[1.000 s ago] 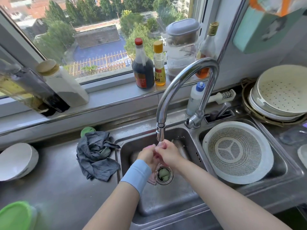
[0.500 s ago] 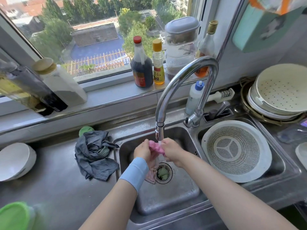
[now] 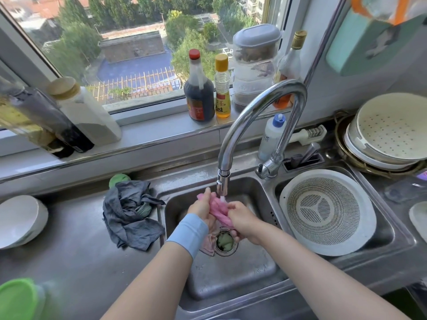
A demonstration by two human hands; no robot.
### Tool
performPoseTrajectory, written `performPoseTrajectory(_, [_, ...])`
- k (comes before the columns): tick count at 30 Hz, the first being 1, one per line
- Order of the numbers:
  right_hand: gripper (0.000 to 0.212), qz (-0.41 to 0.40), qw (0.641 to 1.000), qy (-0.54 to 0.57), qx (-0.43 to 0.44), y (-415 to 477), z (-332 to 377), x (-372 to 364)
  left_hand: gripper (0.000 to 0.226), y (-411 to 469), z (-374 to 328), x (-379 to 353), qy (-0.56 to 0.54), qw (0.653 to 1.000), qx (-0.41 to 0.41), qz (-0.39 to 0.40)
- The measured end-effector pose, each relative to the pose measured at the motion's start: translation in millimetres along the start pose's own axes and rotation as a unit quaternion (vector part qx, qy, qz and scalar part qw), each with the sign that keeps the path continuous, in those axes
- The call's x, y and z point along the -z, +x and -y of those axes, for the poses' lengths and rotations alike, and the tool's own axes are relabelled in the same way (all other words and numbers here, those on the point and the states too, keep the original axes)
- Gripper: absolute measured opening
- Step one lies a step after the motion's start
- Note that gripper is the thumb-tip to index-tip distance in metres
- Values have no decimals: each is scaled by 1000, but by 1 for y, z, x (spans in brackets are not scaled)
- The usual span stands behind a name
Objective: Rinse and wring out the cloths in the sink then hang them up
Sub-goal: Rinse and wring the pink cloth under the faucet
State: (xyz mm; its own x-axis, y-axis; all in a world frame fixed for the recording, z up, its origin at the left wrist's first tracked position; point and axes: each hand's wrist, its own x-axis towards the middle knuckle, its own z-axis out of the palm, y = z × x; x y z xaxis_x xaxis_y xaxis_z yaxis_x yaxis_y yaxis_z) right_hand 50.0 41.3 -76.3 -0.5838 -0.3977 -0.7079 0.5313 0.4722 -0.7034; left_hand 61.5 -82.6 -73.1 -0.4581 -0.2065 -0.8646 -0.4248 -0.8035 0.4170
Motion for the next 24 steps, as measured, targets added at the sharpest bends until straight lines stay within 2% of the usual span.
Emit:
performPoseTrajectory(2, [30, 15, 1000, -1, 4, -1, 5, 3, 50, 3, 1, 2, 15, 1000, -11, 6])
performPoseTrajectory(3, [31, -2, 1000, 5, 10, -1, 10, 4, 52, 2, 0, 2, 26, 1000, -13, 8])
performPoseTrajectory(5, [23, -58, 998, 13, 31, 4, 21, 6, 47, -2, 0, 2, 61, 998, -30, -3])
performPoseTrajectory(7, [15, -62, 996, 19, 59, 6, 32, 6, 39, -7, 0, 2, 122, 991, -41, -26])
performPoseTrajectory(9, [16, -31, 994, 37, 99, 6, 38, 3, 29, -13, 2, 1, 121, 992, -22, 16])
performPoseTrajectory(11, [18, -27, 991, 63, 111, 4, 40, 1, 26, -16, 3, -3, 75, 995, -5, 59])
performPoseTrajectory(15, [23, -46, 990, 96, 87, 4, 34, 0, 13, -10, -2, -4, -20, 1000, 1, 22])
performPoseTrajectory(17, [32, -27, 991, 105, 82, 3, 26, 2, 15, -3, -4, -1, 25, 1000, -16, 2])
performPoseTrajectory(18, [35, -16, 992, 91, 85, 2, 21, 4, 23, 0, -3, 0, 51, 999, -20, -3])
performPoseTrajectory(21, [17, 11, 998, -30, 54, -4, 11, 13, 34, -1, 1, 0, 101, 994, -38, -16])
performPoseTrajectory(24, [28, 90, 996, -29, -5, -3, 8, 23, 45, 0, 1, 1, 122, 991, -42, -21])
